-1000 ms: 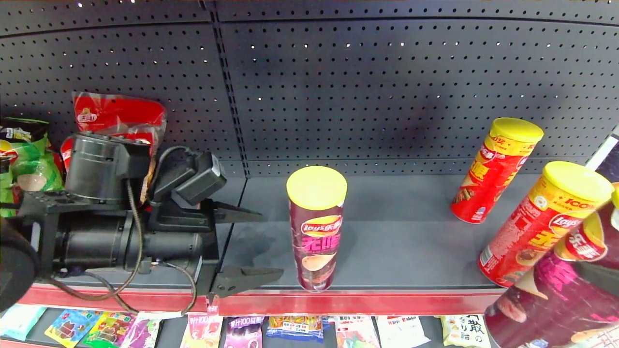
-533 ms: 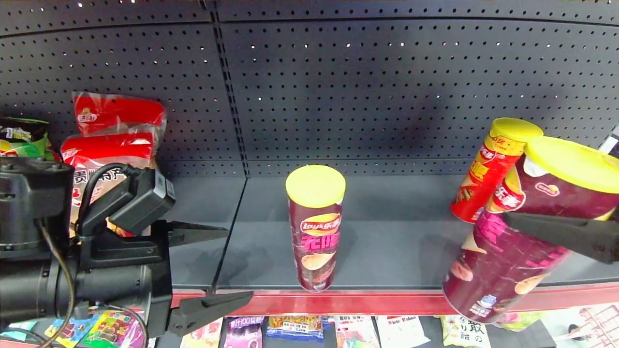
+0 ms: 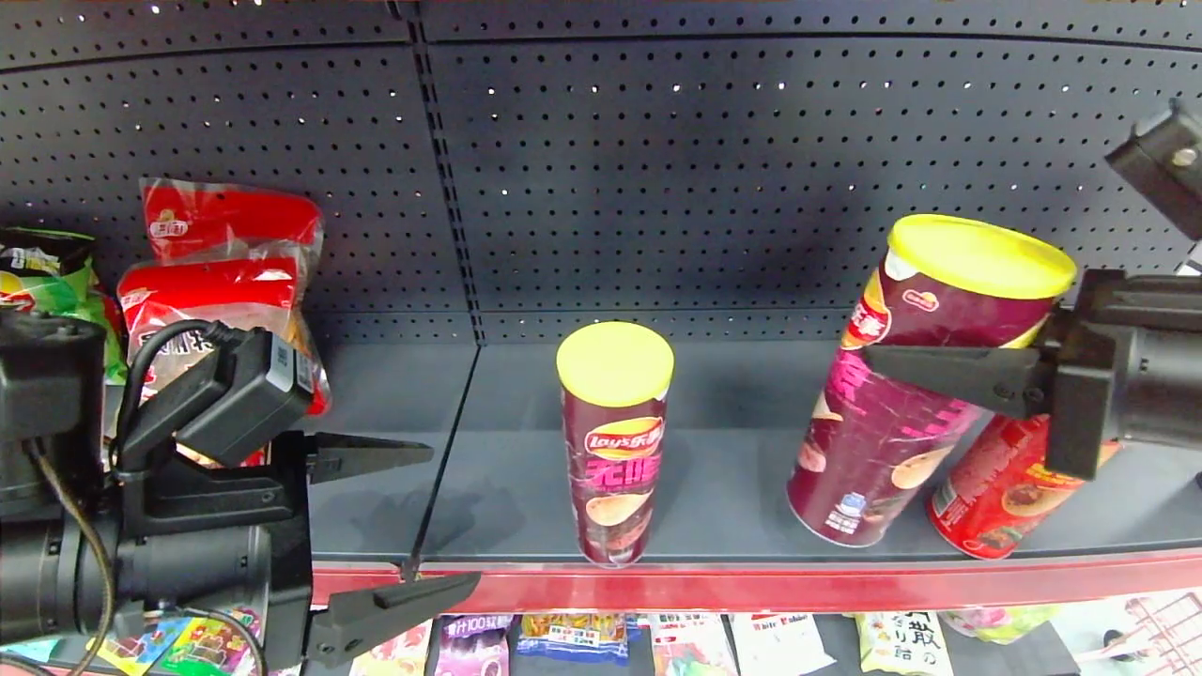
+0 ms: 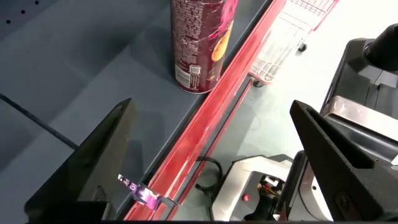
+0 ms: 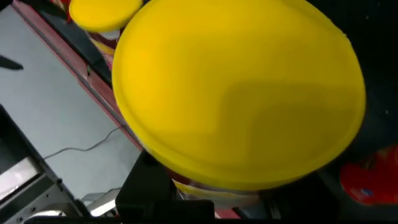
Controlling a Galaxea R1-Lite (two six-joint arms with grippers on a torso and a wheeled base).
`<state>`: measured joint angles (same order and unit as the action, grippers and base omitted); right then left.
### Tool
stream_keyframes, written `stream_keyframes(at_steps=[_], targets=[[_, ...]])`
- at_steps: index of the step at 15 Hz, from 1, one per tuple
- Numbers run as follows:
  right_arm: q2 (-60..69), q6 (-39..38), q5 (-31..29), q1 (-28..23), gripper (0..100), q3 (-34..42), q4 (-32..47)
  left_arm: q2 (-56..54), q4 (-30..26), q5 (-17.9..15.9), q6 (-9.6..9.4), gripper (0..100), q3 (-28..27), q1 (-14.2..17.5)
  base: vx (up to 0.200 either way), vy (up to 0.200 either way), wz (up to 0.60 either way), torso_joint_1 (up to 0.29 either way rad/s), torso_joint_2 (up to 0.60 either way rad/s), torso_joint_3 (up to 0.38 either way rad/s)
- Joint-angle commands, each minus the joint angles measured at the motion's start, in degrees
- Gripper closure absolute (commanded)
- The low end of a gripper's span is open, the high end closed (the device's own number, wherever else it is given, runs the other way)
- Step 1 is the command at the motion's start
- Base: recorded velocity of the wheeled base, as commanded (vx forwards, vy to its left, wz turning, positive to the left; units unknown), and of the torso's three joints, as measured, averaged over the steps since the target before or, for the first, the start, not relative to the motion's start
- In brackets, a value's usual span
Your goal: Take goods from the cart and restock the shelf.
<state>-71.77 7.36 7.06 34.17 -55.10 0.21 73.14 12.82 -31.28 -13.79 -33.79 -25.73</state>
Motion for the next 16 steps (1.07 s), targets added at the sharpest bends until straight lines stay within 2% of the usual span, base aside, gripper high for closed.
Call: stream_keyframes(at_steps=[1, 6, 10, 16], targets=[[-4.61, 0.02, -0.11, 0.99, 100, -0.18, -2.40, 0.25, 0.01, 0.17, -0.01, 0, -0.05, -0.02, 0.000, 0.000, 0.00, 0.000, 0.00, 0.000], [-12.26, 0.28, 0.15, 1.25, 100, -2.99, -7.06, 0.33, 0.01, 1.13, 0.52, 0, 0.04, 0.07, 0.000, 0.000, 0.00, 0.000, 0.00, 0.000], [-19.82, 0.20, 0.24, 0.81, 100, -5.63, -15.76, 0.16, 0.01, 1.66, 1.22, 0, -0.05, 0.07, 0.000, 0.000, 0.00, 0.000, 0.00, 0.000], [-28.96, 1.25, 0.06, 0.28, 100, -13.54, -16.12, -0.02, 0.01, 2.01, 1.22, 0, -0.57, 0.07, 0.000, 0.000, 0.00, 0.000, 0.00, 0.000]])
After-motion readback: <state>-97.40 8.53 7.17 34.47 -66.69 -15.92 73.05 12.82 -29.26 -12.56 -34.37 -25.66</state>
